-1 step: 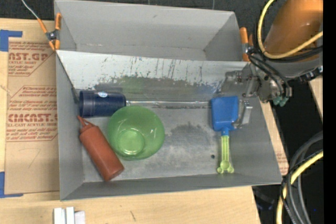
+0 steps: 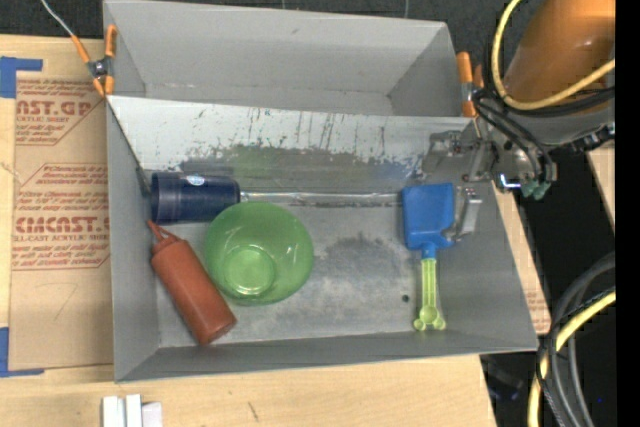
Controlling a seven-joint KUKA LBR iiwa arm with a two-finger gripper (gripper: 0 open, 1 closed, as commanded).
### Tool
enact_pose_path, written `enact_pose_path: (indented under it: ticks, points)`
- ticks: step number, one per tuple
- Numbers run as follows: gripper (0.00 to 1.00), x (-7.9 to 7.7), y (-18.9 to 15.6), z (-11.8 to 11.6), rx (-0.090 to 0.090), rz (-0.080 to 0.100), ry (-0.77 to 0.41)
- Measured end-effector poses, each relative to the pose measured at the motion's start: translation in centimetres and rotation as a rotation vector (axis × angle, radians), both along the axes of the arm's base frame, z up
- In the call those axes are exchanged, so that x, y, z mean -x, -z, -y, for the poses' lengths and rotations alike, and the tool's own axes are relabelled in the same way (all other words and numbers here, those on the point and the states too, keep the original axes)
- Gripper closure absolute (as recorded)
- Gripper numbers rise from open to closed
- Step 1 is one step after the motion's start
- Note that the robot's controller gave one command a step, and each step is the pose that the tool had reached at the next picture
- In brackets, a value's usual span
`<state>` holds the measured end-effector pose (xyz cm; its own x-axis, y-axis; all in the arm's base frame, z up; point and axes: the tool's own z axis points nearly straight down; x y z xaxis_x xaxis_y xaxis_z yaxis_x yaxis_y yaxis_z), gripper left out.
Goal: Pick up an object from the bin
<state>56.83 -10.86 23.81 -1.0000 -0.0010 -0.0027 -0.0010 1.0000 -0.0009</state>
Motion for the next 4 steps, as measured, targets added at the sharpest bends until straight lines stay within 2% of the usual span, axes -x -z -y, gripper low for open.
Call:
enact_pose_path:
  ticks: [1, 2, 3, 4]
  points:
    - [0.00, 4.2, 5.4, 0.7, -0.001, -0.003, -0.533]
    - [0.00, 7.4, 7.7, 3.4, 0.000, 0.001, -0.422]
    - [0.00, 5.1, 10.3, 4.1, -0.001, -0.001, -0.966]
    - [0.00, 5.7, 13.5, 3.1, -0.018, 0.000, -1.020]
